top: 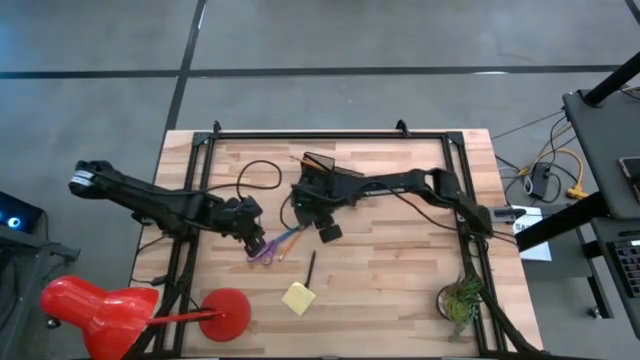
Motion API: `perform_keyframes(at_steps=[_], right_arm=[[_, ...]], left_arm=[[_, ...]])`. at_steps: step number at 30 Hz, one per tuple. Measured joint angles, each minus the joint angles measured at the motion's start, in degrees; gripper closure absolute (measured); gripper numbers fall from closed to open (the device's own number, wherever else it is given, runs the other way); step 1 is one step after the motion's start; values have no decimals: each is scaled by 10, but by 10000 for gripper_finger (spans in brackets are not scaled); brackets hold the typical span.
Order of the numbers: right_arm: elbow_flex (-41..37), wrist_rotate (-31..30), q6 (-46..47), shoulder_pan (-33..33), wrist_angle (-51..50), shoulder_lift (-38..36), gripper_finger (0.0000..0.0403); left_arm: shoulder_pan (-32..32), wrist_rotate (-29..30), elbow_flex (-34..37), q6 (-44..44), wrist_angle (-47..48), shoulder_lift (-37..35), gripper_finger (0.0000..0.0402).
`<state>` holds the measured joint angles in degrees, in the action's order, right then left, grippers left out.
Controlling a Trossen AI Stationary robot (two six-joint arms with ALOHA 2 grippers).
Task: Pick and place office supplies into organizer
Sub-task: Put the orange pencil into the black desk organizer
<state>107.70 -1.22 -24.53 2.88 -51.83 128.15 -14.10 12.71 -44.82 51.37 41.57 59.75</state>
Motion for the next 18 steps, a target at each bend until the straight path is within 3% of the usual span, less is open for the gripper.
perform_keyframes(at_steps=[8, 13, 18], right_arm=[[57, 16, -45, 23, -20, 51, 320], [51, 30, -64, 28, -20, 56, 354], [31, 34, -70, 32, 3, 57, 364]], left_arm=[[-28, 29, 0, 38, 13, -29, 343], [-38, 34, -2, 46, 11, -48, 343], [-41, 48, -1, 53, 16, -68, 343]])
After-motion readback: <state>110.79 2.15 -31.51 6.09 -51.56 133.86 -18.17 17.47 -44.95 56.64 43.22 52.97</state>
